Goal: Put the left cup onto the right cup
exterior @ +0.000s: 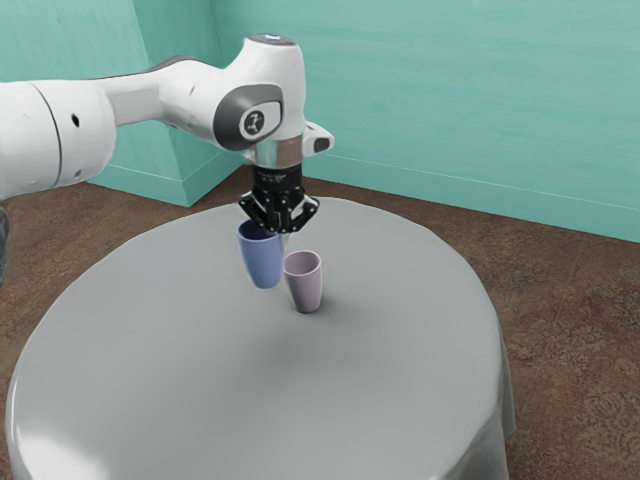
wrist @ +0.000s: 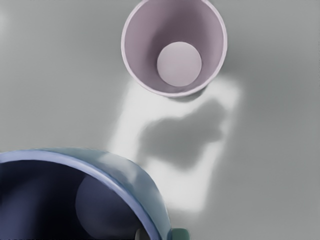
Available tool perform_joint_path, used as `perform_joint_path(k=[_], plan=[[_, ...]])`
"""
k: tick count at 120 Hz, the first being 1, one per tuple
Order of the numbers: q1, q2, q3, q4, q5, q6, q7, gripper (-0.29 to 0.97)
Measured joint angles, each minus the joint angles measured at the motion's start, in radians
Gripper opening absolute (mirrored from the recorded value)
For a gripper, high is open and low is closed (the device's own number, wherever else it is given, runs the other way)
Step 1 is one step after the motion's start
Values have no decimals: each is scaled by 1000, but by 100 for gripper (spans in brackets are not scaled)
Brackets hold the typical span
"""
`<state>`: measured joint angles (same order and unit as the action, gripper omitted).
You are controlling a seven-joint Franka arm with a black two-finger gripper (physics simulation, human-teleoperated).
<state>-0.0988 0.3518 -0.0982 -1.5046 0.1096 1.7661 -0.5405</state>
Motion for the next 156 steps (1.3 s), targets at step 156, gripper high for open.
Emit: perform_joint_path(k=[156], plan=[[15,196,-2,216,3,102,43,-10]])
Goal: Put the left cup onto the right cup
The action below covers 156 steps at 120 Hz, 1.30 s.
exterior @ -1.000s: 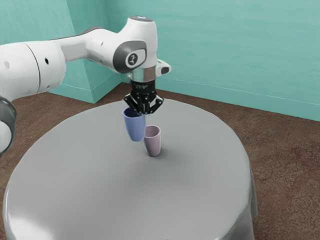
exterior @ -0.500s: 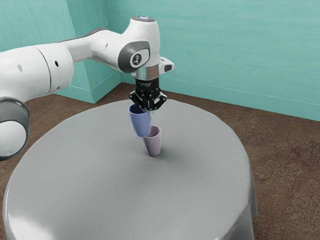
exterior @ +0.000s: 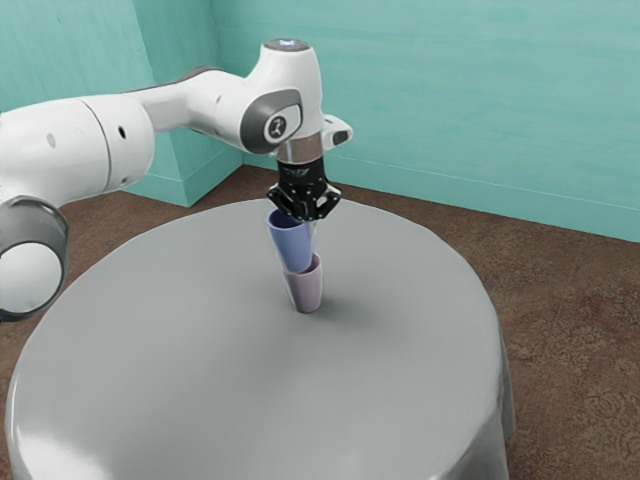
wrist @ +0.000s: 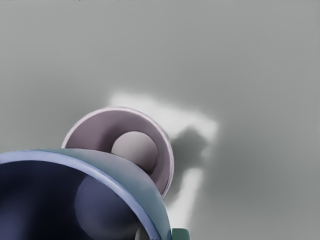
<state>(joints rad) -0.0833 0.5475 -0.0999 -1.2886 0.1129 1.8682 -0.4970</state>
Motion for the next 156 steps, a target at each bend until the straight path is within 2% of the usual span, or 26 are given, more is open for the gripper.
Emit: perform_joint_path(k=[70,149,156], plan=[[20,60,0,60,0,14,11,-10],[20,83,0,54,-15,24,20,-10],[20,83,0,54,-17,25,21,-2]])
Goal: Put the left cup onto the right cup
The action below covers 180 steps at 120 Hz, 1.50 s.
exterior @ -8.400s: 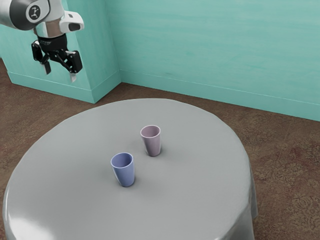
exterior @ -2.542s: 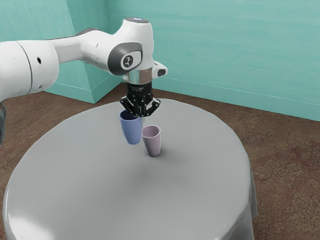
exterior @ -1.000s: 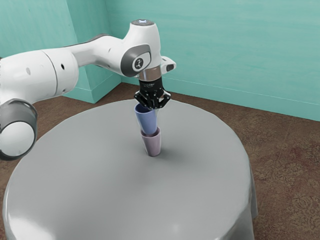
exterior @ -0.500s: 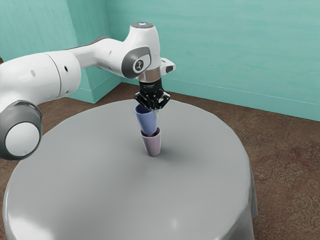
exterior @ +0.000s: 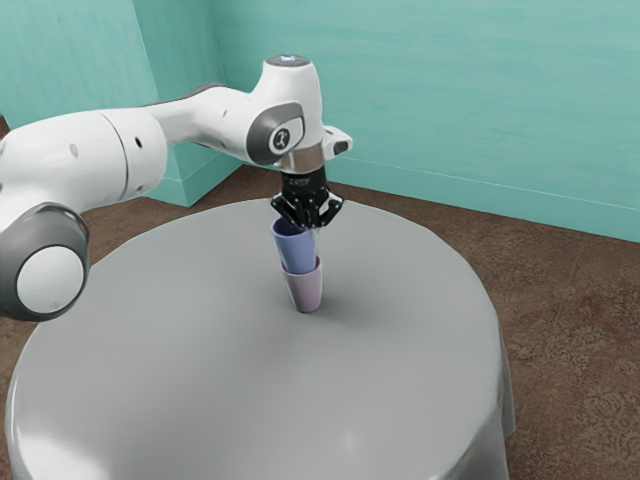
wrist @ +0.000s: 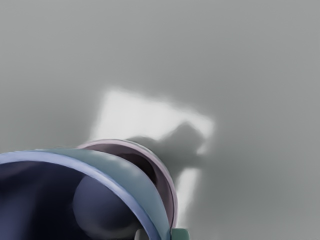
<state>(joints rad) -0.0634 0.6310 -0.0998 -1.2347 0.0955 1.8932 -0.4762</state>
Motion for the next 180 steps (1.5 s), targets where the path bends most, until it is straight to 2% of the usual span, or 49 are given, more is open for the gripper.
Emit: perform_joint_path(k=[14,24,37,52,93,133,180], plan=[[-3,-2,0,-1,-2,2,1,24],[-4,-3,0,-1,-1,2,1,39],[-4,-8,0,-2,0,2,2,50],[-5,-21,0,-4,3,2,3,58],[-8,-126,3,-87,34,-6,15,66],[-7,-238,28,-179,56,-6,123,68],[7,-470,65,-409,60,-5,201,68]])
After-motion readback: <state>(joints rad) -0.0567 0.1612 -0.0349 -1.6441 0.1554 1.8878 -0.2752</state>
